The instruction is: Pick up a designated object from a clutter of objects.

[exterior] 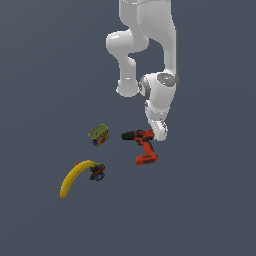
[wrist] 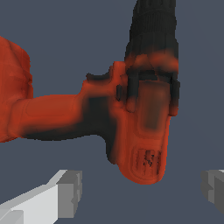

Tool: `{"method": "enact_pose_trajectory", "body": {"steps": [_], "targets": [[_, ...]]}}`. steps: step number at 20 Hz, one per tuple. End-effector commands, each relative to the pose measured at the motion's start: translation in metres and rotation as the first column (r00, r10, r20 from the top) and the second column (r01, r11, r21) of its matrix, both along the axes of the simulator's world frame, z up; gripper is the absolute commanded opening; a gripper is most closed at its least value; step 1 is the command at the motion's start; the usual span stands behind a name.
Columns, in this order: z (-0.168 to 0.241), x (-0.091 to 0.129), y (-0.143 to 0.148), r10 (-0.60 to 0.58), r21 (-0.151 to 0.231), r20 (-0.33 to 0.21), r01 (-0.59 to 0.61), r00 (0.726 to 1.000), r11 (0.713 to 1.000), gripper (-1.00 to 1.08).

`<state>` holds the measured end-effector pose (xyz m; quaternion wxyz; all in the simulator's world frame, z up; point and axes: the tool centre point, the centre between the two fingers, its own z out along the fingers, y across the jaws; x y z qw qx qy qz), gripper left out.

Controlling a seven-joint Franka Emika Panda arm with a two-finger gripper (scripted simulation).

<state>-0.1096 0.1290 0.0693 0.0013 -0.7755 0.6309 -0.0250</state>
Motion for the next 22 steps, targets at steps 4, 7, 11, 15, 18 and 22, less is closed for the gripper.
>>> {"method": "enact_pose_trajectory", "body": {"steps": [4,7,11,15,18,22], "targets": [[-0.006,-0.006,0.0,-0.059,-0.004,0.01,0.059,0.998,0.998,1.08],[-0.008,-0.007,0.0,-0.075,-0.005,0.013,0.075,0.997,0.997,1.08],[-0.008,-0.008,0.0,-0.076,-0.005,0.013,0.076,0.997,0.997,1.08],[-0.012,-0.008,0.0,-0.076,-0.005,0.013,0.076,0.997,0.997,1.08],[-0.02,-0.008,0.0,-0.078,-0.005,0.013,0.078,0.997,0.997,1.08],[-0.032,-0.007,-0.001,-0.079,-0.005,0.013,0.079,0.997,0.997,1.08]]}}
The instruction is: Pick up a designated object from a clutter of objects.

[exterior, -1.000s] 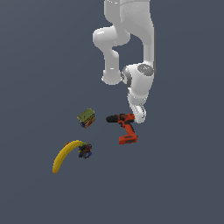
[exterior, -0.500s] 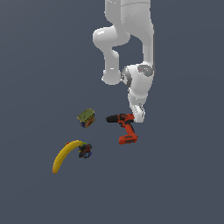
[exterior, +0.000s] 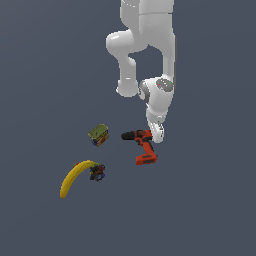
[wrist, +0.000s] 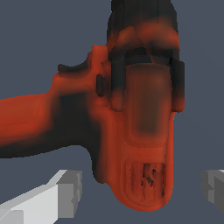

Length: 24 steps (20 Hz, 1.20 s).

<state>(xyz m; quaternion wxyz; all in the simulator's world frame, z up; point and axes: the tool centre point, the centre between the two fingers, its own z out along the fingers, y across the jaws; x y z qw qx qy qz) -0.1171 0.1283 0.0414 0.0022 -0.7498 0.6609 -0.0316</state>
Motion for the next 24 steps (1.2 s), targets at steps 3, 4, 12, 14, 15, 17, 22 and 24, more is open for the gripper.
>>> {"method": "enact_pose_trajectory", "body": {"steps": [3,4,12,14,15,17,22,24], "targets": [[-0.009,0.001,0.0,-0.001,0.0,0.0,0.001,1.0,1.0,1.08],[-0.01,0.001,0.0,-0.001,0.0,0.0,0.001,1.0,1.0,1.08],[-0.01,0.001,0.0,-0.001,0.0,0.0,0.001,1.0,1.0,-1.0],[-0.01,0.001,0.0,-0.001,0.0,0.0,0.001,1.0,1.0,-1.0],[-0.01,0.001,0.0,-0.001,0.0,0.0,0.001,1.0,1.0,-1.0],[-0.009,0.002,0.0,-0.001,0.002,0.004,0.001,1.0,1.0,-1.0],[-0.002,0.003,-0.006,-0.002,0.002,0.004,0.002,1.0,1.0,-1.0],[0.004,0.004,-0.01,-0.002,0.003,0.003,0.002,1.0,1.0,-1.0]]}}
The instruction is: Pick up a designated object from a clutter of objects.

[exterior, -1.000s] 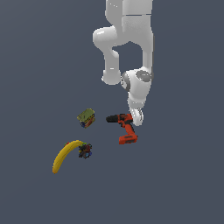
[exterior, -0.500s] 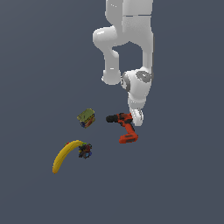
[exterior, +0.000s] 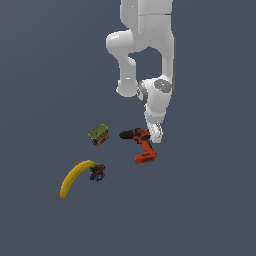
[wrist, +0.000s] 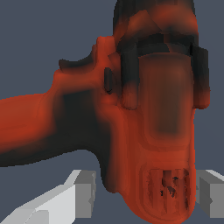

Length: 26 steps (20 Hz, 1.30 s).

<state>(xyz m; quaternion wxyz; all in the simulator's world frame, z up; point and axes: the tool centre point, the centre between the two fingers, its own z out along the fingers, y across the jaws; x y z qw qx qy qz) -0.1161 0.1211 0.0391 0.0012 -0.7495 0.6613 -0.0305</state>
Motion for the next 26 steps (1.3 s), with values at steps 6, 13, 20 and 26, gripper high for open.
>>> {"method": "enact_pose_trajectory", "body": {"steps": [6,13,20,26], "targets": [[0.032,0.007,-0.022,-0.002,0.004,0.005,0.002,1.0,1.0,-1.0],[0.075,0.015,-0.056,-0.003,0.003,0.004,0.003,1.0,1.0,-1.0],[0.128,0.025,-0.097,-0.004,0.0,0.003,0.004,1.0,1.0,-1.0],[0.177,0.034,-0.135,-0.005,-0.002,0.004,0.005,1.0,1.0,-1.0]]}}
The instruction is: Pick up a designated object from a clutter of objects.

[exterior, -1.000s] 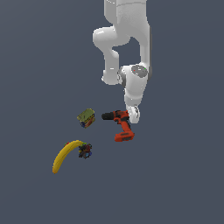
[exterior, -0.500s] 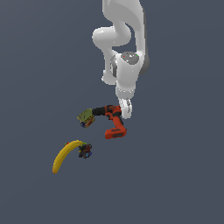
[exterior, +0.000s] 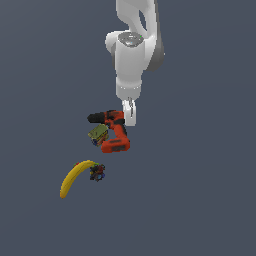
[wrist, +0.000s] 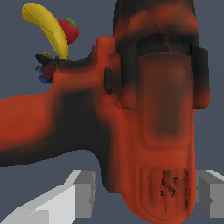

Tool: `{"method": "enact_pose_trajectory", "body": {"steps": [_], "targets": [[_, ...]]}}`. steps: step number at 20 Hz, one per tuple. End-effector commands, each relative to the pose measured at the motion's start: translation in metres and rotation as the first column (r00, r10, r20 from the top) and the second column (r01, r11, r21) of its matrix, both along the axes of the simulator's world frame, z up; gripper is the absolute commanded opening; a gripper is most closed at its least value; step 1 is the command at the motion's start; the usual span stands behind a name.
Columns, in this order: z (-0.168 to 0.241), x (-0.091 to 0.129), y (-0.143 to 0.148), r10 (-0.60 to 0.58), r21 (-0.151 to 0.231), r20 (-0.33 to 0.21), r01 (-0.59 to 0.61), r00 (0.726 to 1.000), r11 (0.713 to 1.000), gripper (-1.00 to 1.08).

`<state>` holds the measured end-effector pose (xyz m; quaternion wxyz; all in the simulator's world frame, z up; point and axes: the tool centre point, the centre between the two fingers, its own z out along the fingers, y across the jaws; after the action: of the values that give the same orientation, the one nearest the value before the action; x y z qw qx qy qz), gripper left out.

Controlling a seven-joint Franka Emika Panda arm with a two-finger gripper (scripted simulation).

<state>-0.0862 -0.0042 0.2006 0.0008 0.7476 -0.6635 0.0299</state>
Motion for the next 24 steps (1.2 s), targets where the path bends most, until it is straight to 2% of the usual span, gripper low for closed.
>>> {"method": "enact_pose_trajectory", "body": {"steps": [1,14,24], "targets": [[0.024,0.005,-0.016,0.001,0.0,0.007,-0.001,1.0,1.0,-1.0],[0.136,0.029,-0.097,0.003,0.002,0.007,-0.003,1.0,1.0,-1.0],[0.186,0.044,-0.132,0.006,0.002,0.008,-0.006,1.0,1.0,-1.0]]}}
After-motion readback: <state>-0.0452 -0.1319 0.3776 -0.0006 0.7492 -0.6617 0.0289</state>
